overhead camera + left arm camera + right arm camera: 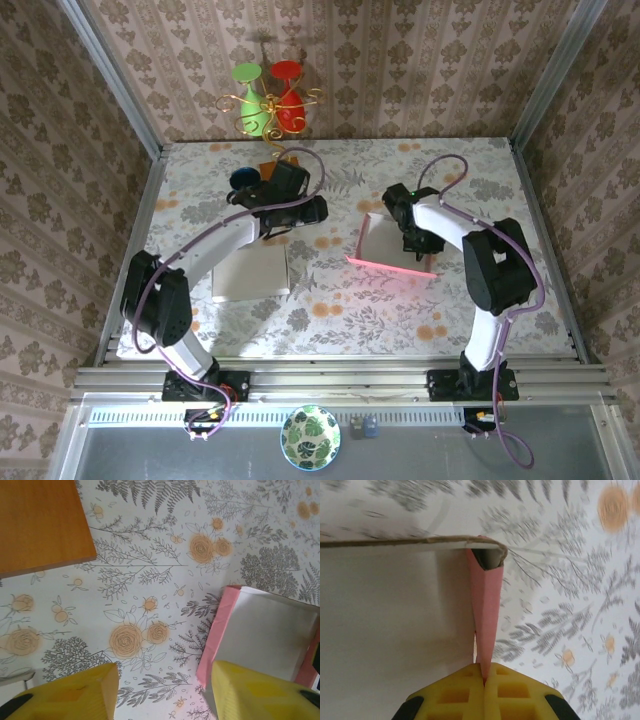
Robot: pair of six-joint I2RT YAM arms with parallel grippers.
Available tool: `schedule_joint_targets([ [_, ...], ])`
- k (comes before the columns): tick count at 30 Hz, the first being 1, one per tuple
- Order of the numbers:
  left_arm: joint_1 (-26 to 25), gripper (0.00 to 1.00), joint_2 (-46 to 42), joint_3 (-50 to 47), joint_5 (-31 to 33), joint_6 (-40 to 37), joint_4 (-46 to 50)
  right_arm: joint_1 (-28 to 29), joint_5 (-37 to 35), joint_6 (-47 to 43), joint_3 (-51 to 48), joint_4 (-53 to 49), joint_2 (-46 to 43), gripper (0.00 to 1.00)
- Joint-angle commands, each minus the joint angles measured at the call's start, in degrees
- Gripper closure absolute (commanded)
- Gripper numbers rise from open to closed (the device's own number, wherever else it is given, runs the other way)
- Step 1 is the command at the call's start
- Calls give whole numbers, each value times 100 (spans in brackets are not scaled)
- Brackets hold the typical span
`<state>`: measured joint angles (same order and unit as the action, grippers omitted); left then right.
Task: Fold the paper box
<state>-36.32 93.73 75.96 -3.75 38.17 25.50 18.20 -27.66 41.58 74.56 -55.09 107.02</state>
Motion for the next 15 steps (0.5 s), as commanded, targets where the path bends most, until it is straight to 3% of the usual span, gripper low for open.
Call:
schedule_joint_targets([
  [1, 20, 50, -288, -218, -267, 52, 316, -349, 796, 1002, 73, -573, -183, 100],
  [7, -166, 54, -437, -717, -598, 277, 199, -899, 2287, 2452, -28, -651, -377, 100],
  [15, -608, 56, -96, -1025, -1032, 769, -570, -832, 3435, 4481, -445, -747, -514, 100],
])
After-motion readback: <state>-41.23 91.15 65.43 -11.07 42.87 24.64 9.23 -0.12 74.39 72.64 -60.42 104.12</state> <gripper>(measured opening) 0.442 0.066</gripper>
